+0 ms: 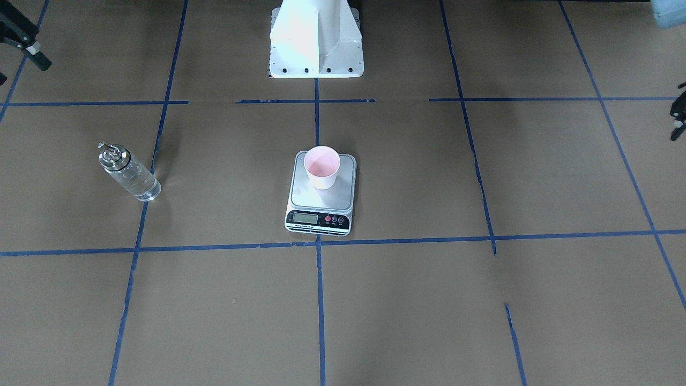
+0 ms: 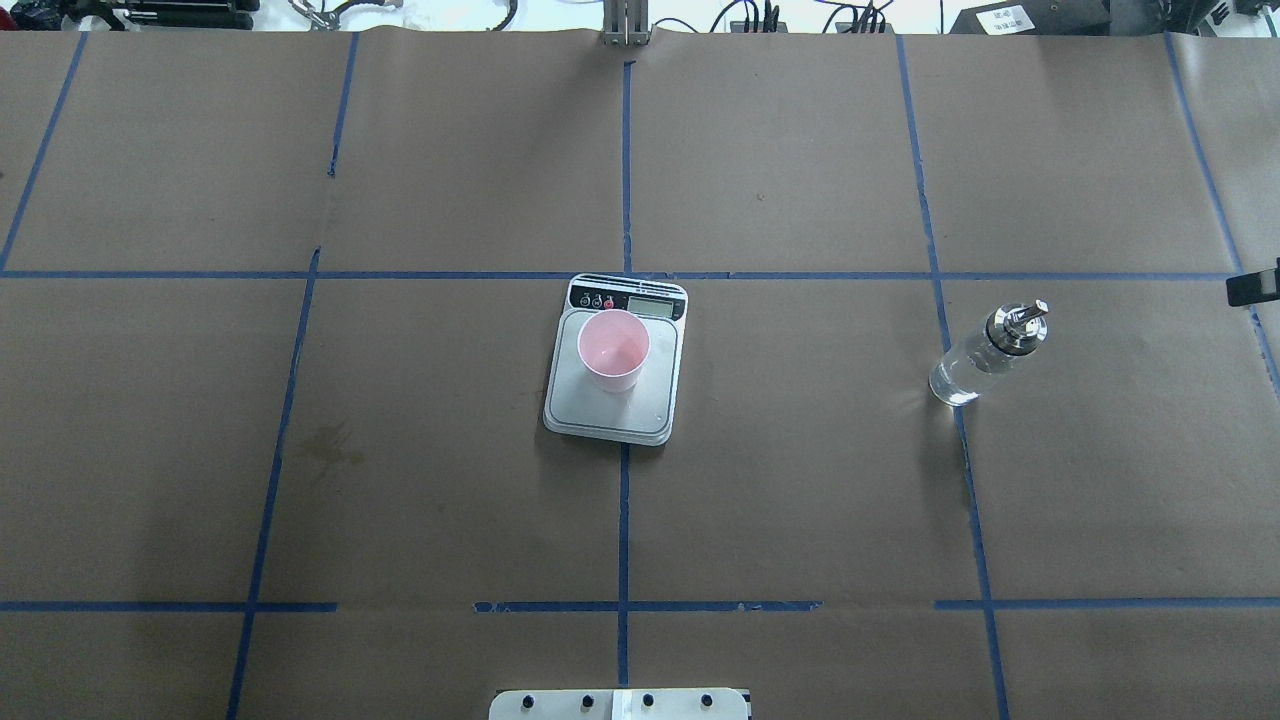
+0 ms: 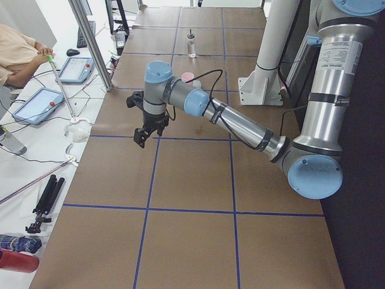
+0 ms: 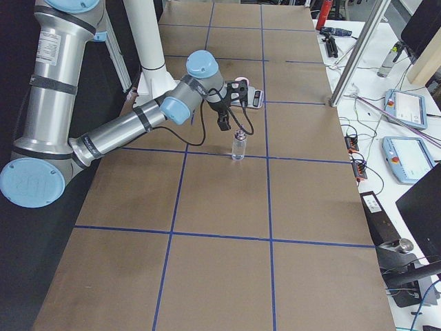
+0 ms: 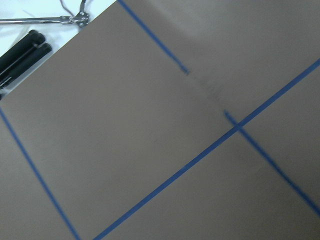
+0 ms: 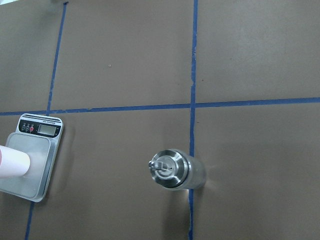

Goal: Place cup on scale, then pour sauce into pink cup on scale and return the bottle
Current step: 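Reach the right gripper toward the glass sauce bottle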

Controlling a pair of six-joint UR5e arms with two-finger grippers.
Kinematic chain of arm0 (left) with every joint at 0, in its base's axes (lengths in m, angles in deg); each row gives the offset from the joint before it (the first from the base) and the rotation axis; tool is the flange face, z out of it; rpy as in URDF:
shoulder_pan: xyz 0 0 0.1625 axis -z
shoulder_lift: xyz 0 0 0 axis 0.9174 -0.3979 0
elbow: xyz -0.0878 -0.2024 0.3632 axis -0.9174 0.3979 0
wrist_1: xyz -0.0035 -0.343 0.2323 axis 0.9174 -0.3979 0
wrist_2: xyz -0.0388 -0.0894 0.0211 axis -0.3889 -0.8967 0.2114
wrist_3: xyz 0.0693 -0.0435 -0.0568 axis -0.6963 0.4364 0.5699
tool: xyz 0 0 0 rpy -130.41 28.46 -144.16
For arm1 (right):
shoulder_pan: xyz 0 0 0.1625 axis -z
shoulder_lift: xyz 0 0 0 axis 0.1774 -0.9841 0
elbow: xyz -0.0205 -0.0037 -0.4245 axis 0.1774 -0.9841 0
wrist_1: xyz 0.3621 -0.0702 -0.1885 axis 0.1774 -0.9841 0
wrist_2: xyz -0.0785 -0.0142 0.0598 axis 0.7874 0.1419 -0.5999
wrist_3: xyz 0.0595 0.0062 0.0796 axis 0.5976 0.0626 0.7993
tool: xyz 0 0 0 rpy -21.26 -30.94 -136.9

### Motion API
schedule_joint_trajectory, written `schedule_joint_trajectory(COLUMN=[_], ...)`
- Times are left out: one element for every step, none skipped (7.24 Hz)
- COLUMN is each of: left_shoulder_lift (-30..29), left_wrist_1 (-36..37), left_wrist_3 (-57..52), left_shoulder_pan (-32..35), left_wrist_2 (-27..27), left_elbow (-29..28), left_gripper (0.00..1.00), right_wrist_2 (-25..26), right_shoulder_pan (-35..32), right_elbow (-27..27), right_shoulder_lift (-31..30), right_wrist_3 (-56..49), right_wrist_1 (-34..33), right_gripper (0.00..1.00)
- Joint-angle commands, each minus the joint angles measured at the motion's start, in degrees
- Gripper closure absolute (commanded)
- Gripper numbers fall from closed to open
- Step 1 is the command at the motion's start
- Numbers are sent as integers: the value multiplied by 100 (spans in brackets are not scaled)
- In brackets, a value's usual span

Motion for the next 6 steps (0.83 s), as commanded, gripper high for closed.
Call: schedule_joint_trajectory(left_shoulder_lift=[484,636,889,979,962,954], left_wrist_1=[-45,50,16,-2,-20,-29], left_wrist_3=[-186,-151,-160,-160,-160,-160], left_shoulder_pan=[508,649,729,721,721,721], left_wrist_2=[-611,-768,-1022,-1034,-1034,-1042], left_elbow=[-670,-820,-1118,-1051,-1050,-1024], left_gripper=[0,0,0,0,0,0], right_wrist_2=[1951,2396,3010,3529,4213,4846], right_shoulder_pan=[1452,1728,2131,2483,2974,3336], right_elbow=[389,389,380,372,250,-169], right_shoulder_lift=[-51,-165,-332,-403,-595,-684], right_wrist_3=[875,946,1242,1306,1629,1762], right_wrist_1=[0,192,489,501,797,1470], right_gripper=[0,0,0,0,0,0])
